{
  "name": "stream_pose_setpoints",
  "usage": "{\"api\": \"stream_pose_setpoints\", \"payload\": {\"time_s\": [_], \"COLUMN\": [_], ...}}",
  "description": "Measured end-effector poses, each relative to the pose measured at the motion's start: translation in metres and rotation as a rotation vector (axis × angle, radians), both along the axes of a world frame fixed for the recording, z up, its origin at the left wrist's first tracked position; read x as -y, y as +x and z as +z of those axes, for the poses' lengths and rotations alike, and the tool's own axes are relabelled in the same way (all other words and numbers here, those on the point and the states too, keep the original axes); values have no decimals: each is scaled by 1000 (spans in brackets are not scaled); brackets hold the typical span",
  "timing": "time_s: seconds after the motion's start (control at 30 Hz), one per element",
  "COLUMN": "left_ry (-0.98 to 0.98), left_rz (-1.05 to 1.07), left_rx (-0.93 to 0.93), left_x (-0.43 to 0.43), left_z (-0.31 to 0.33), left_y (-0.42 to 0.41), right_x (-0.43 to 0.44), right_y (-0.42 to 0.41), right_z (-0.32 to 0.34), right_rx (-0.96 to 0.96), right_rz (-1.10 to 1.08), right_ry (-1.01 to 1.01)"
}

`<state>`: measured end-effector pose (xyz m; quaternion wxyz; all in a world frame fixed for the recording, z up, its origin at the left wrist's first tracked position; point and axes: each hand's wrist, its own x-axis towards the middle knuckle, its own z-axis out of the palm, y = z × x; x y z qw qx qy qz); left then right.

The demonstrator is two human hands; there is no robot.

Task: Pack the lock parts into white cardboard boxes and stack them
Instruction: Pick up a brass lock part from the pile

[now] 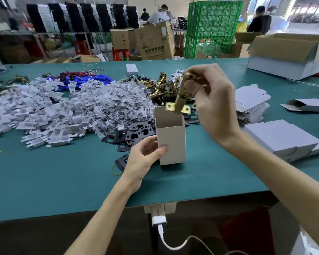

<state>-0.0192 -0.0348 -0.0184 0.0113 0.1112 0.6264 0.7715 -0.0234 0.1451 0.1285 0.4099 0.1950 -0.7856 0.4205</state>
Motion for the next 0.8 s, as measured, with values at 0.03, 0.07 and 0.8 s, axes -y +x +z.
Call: {"api": "stream_pose_setpoints", "payload": {"time_s": [0.03,0.07,0.8], "left_ry": [3,7,-8], "left_rz": [-3,-8,-40], "left_rx": [-2,-4,-5], "left_x": [0,0,-1], "left_z": [0,1,2], "left_y": [0,0,0], "right_x": [2,4,14], "right_y": [2,3,-1], "right_z": [-3,-6,-26], "right_rx": [21,37,478], "right_rz": [20,37,118], "right_ry": [31,64,576]}}
